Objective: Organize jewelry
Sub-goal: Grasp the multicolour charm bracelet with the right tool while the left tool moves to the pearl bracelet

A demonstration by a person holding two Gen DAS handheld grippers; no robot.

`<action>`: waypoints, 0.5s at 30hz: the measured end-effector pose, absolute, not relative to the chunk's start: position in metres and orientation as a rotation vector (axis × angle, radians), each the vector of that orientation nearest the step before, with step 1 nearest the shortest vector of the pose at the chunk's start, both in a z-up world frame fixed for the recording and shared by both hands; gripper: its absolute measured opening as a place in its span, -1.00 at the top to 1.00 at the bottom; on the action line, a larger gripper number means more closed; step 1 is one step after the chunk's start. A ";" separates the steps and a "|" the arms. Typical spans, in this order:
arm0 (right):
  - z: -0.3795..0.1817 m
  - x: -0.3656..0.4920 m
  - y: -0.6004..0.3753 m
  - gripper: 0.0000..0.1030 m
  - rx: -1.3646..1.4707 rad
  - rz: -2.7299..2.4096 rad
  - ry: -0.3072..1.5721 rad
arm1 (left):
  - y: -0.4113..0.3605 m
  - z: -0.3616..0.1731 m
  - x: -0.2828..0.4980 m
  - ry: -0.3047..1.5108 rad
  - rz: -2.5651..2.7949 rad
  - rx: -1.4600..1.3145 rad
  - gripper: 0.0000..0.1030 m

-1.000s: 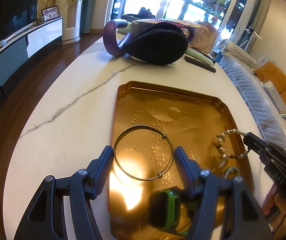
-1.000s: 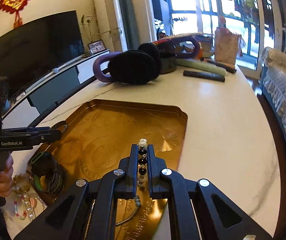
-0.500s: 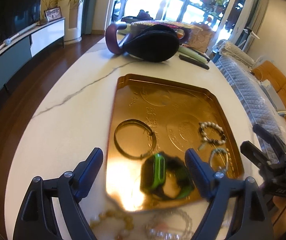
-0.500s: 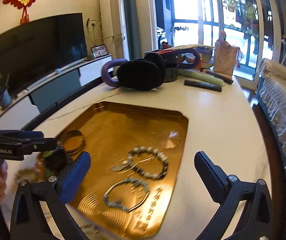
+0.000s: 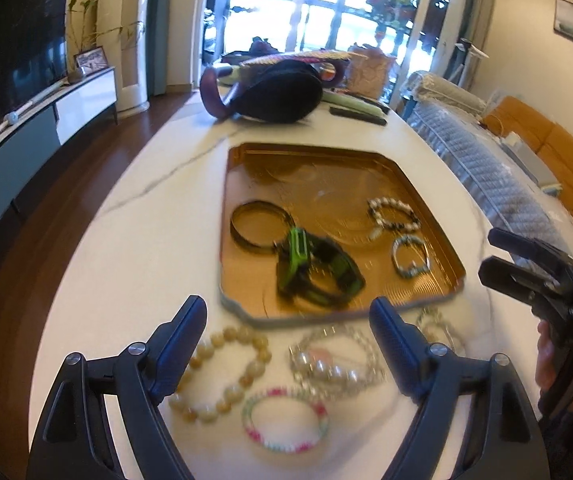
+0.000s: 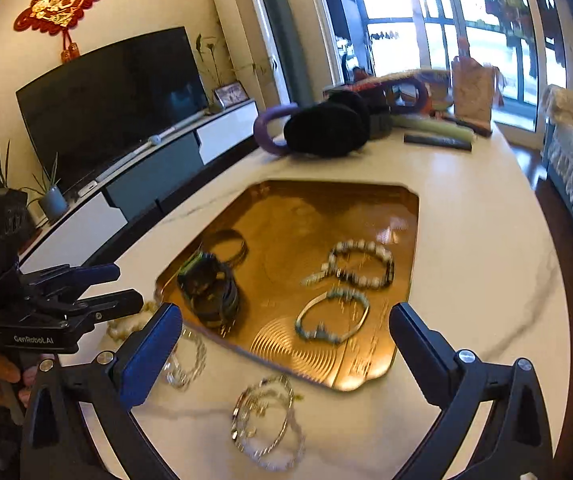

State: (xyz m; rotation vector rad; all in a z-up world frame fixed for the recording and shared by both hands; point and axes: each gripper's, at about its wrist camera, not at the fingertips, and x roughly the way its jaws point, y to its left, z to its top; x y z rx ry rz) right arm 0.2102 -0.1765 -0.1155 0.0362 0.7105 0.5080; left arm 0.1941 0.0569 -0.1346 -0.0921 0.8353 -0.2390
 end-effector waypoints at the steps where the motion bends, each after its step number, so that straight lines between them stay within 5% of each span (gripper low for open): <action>1: -0.116 0.207 -0.178 -1.00 0.046 0.513 0.716 | 0.056 -0.137 0.192 0.848 -0.249 -0.095 -0.57; 6: -0.121 0.188 -0.178 -0.77 -0.016 0.498 0.721 | 0.050 -0.150 0.189 0.925 -0.307 -0.109 -0.29; 11: -0.142 0.185 -0.173 0.43 -0.053 0.525 0.812 | 0.048 -0.164 0.195 1.008 -0.341 -0.177 0.21; 15: -0.149 0.181 -0.171 0.51 -0.089 0.515 0.827 | 0.042 -0.167 0.198 1.019 -0.323 -0.164 0.24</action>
